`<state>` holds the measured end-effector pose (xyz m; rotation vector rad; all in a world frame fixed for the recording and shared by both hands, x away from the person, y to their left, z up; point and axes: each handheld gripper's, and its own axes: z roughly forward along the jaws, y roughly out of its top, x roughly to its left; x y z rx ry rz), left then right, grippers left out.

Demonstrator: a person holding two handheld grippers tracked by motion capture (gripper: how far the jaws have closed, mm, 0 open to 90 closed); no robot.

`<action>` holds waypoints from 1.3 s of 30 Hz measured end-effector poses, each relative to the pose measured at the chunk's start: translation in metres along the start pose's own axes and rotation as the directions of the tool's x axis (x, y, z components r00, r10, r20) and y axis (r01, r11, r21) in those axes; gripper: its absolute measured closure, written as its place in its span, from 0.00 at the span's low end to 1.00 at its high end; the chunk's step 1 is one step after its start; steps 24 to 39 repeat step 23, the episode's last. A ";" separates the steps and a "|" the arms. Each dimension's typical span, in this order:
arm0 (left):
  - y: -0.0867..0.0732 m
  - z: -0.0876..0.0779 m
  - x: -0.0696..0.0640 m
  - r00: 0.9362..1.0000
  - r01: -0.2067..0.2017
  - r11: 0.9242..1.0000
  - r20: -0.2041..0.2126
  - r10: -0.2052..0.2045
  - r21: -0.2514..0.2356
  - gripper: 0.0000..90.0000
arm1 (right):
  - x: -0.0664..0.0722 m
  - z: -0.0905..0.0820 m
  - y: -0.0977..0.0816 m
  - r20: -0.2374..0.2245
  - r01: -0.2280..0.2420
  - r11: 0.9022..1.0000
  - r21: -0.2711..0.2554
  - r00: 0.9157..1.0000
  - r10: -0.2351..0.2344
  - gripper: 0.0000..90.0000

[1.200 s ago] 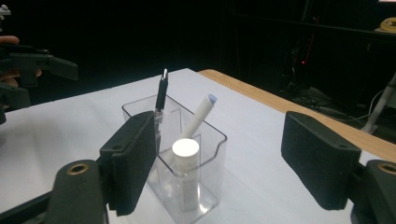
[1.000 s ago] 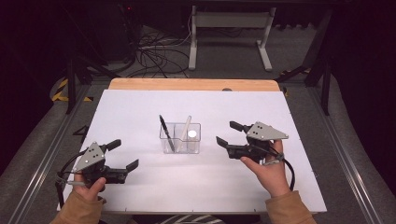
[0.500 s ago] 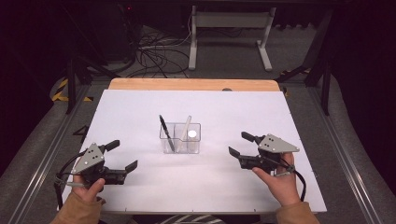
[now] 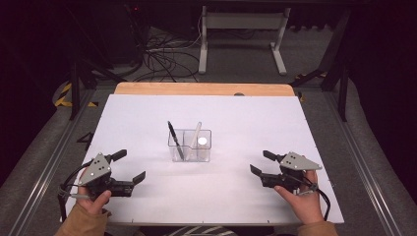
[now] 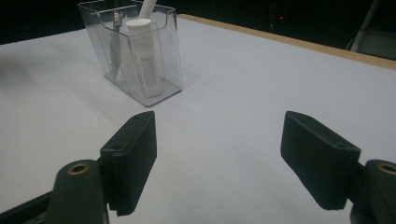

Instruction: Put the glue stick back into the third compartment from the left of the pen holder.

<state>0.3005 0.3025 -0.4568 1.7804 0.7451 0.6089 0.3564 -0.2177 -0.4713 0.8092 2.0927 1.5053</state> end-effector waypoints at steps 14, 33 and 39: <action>-0.009 0.001 0.000 0.999 -0.047 0.998 -0.012 0.047 0.039 0.04 | 0.002 -0.002 -0.012 0.033 0.013 1.000 0.024 0.999 -0.014 0.31; -0.012 0.001 0.001 1.000 0.009 0.999 0.000 -0.009 0.038 0.03 | 0.002 0.000 -0.011 0.016 0.003 1.000 0.019 1.000 -0.004 0.31; -0.012 0.001 0.001 1.000 0.009 0.999 0.000 -0.009 0.038 0.03 | 0.002 0.000 -0.011 0.016 0.003 1.000 0.019 1.000 -0.004 0.31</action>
